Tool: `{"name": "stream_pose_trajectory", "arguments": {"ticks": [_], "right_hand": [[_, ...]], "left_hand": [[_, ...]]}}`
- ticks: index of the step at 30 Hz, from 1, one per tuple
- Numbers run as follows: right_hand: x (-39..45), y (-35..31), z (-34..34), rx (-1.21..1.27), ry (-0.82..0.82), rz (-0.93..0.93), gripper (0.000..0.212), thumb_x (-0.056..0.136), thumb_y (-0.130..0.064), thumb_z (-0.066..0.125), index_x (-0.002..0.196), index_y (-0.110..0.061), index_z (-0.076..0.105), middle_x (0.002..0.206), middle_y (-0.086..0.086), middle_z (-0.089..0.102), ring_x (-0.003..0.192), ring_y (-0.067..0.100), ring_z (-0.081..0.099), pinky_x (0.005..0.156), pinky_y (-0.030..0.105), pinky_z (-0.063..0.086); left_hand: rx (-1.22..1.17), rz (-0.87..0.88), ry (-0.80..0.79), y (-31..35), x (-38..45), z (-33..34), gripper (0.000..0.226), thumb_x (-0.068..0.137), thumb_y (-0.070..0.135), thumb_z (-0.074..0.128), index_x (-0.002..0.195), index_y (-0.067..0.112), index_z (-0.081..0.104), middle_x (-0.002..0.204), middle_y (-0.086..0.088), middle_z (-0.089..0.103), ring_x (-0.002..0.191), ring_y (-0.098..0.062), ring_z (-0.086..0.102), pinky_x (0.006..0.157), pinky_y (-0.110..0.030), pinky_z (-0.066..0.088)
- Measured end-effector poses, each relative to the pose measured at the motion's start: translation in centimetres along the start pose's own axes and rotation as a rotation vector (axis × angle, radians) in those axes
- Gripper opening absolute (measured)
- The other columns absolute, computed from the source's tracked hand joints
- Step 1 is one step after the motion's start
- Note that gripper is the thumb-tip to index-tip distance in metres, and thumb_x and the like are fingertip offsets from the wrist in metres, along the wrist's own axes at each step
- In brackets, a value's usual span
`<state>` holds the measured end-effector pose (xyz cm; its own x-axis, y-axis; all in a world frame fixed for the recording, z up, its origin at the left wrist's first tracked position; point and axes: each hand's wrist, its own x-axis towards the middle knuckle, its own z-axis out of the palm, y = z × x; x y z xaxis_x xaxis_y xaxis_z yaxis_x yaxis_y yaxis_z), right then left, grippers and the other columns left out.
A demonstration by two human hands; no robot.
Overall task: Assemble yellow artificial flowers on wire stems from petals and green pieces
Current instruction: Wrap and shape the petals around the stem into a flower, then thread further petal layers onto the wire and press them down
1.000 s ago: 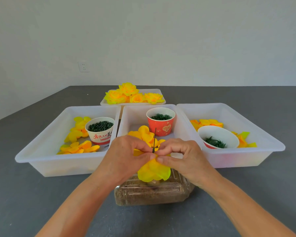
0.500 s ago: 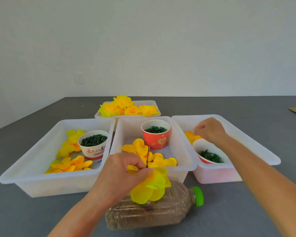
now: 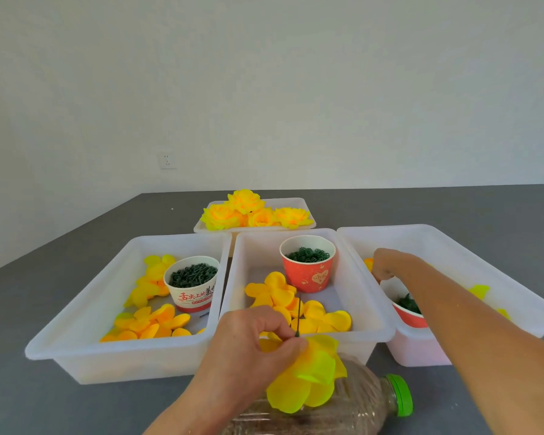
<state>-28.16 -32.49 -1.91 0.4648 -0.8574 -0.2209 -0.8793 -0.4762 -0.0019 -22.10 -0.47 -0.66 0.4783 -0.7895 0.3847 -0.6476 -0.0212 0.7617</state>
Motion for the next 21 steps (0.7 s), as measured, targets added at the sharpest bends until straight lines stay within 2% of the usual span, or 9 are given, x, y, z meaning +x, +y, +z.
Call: {"name": "stream_pose_trajectory", "arguments": {"ticks": [2, 4, 6, 9, 12, 14, 17, 19, 21], "right_hand": [[0.1, 0.1, 0.1, 0.015, -0.004, -0.05, 0.006, 0.089, -0.007, 0.054, 0.084, -0.005, 0.055, 0.078, 0.003, 0.046, 0.087, 0.021, 0.044, 0.078, 0.025, 0.038], [0.3, 0.5, 0.0, 0.111, -0.035, -0.095, 0.015, 0.085, -0.01, 0.059, 0.097, -0.001, 0.061, 0.097, 0.009, 0.055, 0.094, 0.024, 0.051, 0.086, 0.029, 0.043], [-0.1, 0.9, -0.5, 0.292, -0.083, -0.143, 0.024, 0.077, -0.006, 0.066, 0.1, -0.001, 0.067, 0.106, 0.013, 0.062, 0.102, 0.028, 0.058, 0.093, 0.035, 0.048], [-1.2, 1.4, -1.4, 0.568, -0.196, -0.214, 0.028, 0.071, 0.006, 0.07, 0.096, -0.005, 0.073, 0.095, 0.014, 0.071, 0.086, 0.022, 0.067, 0.081, 0.032, 0.055], [-1.5, 2.4, -2.0, 0.756, -0.231, -0.18, 0.027, 0.07, 0.005, 0.073, 0.097, 0.003, 0.071, 0.094, 0.021, 0.071, 0.086, 0.029, 0.068, 0.077, 0.039, 0.055], [-1.5, 2.6, -1.9, 0.821, -0.183, -0.15, 0.016, 0.073, 0.005, 0.071, 0.089, 0.006, 0.07, 0.09, 0.024, 0.07, 0.085, 0.032, 0.067, 0.085, 0.045, 0.053], [-1.3, 2.3, -1.2, 0.797, -0.07, -0.091, 0.006, 0.076, 0.007, 0.069, 0.076, 0.001, 0.067, 0.073, 0.016, 0.07, 0.07, 0.026, 0.068, 0.094, 0.044, 0.048], [-1.0, 2.2, -1.1, 0.824, 0.046, -0.018, 0.006, 0.08, 0.006, 0.063, 0.083, 0.001, 0.064, 0.079, 0.017, 0.069, 0.077, 0.029, 0.067, 0.095, 0.047, 0.048], [-1.0, 2.8, -1.7, 0.919, 0.183, 0.038, 0.011, 0.081, 0.003, 0.061, 0.09, -0.003, 0.062, 0.087, 0.017, 0.065, 0.081, 0.029, 0.064, 0.086, 0.043, 0.052]], "left_hand": [[0.003, -0.003, 0.004, 0.0, -0.1, 0.0, 0.015, 0.074, 0.022, 0.076, 0.061, 0.019, 0.068, 0.071, 0.007, 0.066, 0.07, -0.007, 0.059, 0.068, -0.025, 0.047], [0.003, 0.0, 0.007, 0.1, -0.2, 0.0, 0.014, 0.074, 0.024, 0.075, 0.063, 0.018, 0.068, 0.071, 0.009, 0.066, 0.07, -0.006, 0.059, 0.068, -0.025, 0.047], [0.003, 0.002, 0.009, 0.0, -0.3, 0.0, 0.014, 0.075, 0.024, 0.075, 0.064, 0.018, 0.069, 0.071, 0.011, 0.065, 0.071, -0.005, 0.058, 0.068, -0.025, 0.048], [-0.006, 0.001, 0.012, -0.1, -0.3, 0.0, 0.013, 0.075, 0.024, 0.075, 0.064, 0.019, 0.069, 0.072, 0.012, 0.065, 0.072, -0.005, 0.059, 0.069, -0.027, 0.049], [-0.01, 0.009, 0.015, 0.0, -0.4, 0.0, 0.013, 0.075, 0.025, 0.075, 0.065, 0.02, 0.069, 0.072, 0.013, 0.066, 0.072, -0.005, 0.06, 0.07, -0.027, 0.049], [-0.002, 0.016, 0.02, 0.0, -0.4, 0.0, 0.013, 0.075, 0.026, 0.075, 0.066, 0.019, 0.07, 0.073, 0.014, 0.065, 0.074, -0.005, 0.059, 0.069, -0.025, 0.048], [0.003, 0.016, 0.023, 0.0, -0.3, 0.0, 0.012, 0.076, 0.025, 0.075, 0.066, 0.019, 0.07, 0.073, 0.015, 0.065, 0.075, -0.004, 0.059, 0.068, -0.022, 0.047], [0.008, 0.019, 0.016, 0.0, -0.3, 0.0, 0.012, 0.076, 0.025, 0.074, 0.066, 0.019, 0.07, 0.073, 0.015, 0.065, 0.075, -0.003, 0.059, 0.068, -0.022, 0.047], [0.018, 0.024, 0.015, 0.0, -0.4, 0.0, 0.013, 0.076, 0.025, 0.074, 0.066, 0.02, 0.07, 0.073, 0.017, 0.065, 0.075, -0.003, 0.059, 0.068, -0.021, 0.046]]}}
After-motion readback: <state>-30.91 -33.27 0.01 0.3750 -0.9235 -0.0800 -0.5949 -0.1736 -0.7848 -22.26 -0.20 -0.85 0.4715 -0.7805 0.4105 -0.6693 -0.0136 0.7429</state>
